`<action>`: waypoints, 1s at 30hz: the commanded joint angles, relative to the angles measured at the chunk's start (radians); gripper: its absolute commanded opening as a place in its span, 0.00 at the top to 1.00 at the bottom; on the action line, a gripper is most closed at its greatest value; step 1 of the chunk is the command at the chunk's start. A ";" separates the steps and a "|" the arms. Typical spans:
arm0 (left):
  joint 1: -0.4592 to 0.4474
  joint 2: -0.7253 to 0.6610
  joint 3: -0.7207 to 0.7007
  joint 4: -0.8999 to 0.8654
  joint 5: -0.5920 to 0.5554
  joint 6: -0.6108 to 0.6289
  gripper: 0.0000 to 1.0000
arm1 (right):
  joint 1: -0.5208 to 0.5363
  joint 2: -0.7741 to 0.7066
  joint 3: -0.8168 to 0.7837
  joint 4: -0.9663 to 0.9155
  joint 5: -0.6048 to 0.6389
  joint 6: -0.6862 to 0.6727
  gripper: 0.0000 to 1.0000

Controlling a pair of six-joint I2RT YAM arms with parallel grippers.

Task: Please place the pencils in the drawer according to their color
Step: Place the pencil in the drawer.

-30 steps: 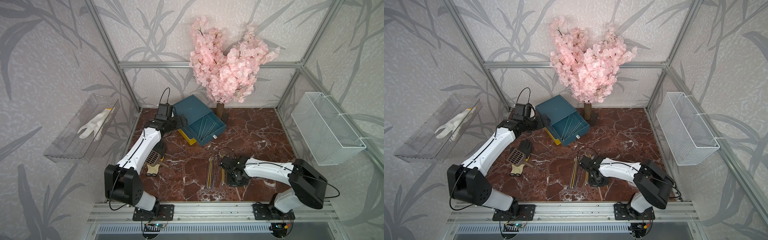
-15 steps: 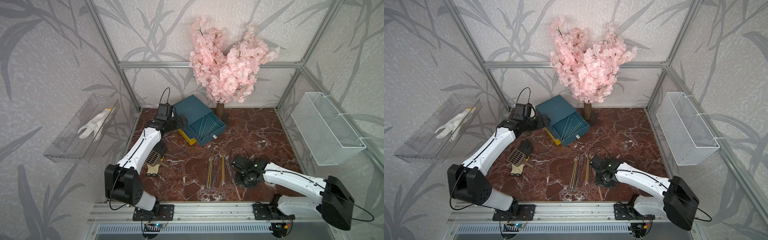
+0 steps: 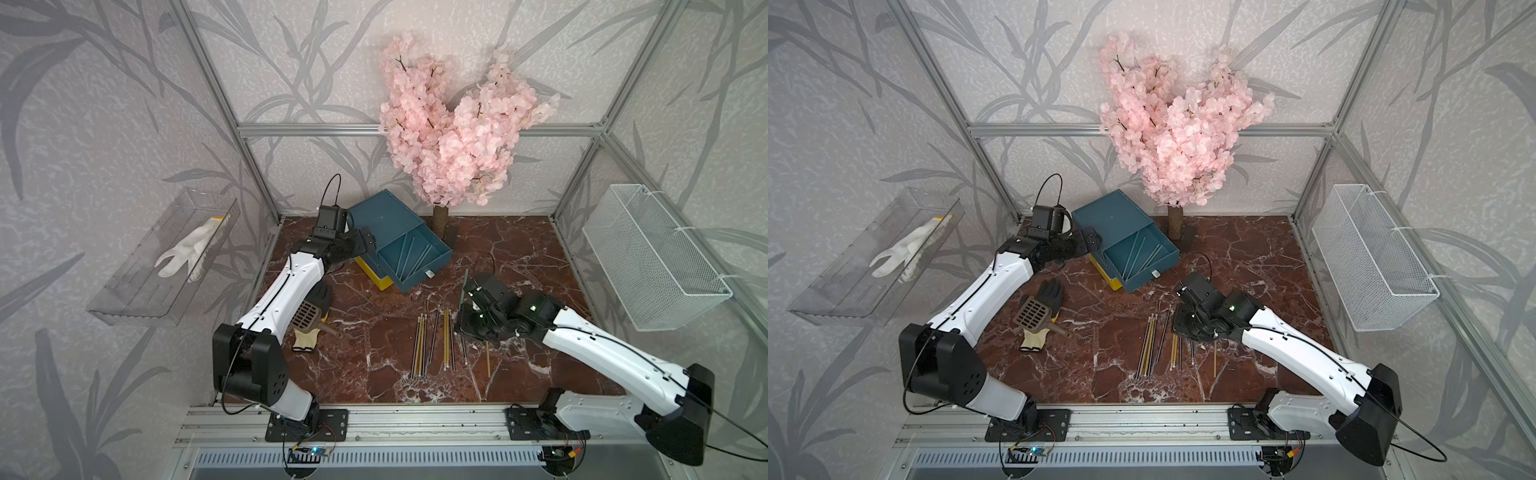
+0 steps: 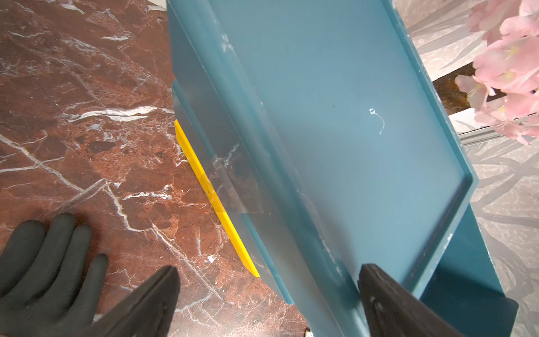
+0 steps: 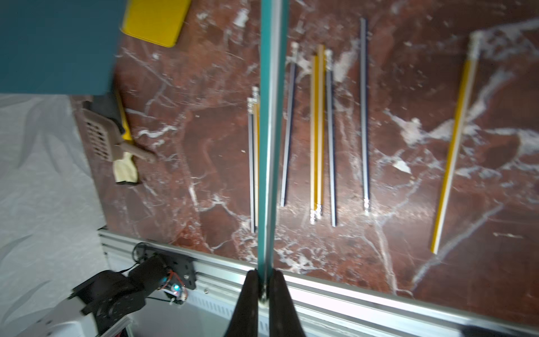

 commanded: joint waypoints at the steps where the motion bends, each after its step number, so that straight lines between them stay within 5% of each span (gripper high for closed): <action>1: 0.004 0.014 0.040 -0.023 -0.010 0.007 0.00 | -0.009 0.071 0.102 0.054 -0.064 -0.029 1.00; 17: 0.006 0.012 0.044 -0.020 -0.007 0.008 0.00 | -0.122 0.344 0.237 0.558 -0.331 0.242 1.00; 30: 0.006 0.019 0.044 -0.015 -0.001 0.008 0.00 | -0.191 0.494 0.351 0.604 -0.385 0.272 1.00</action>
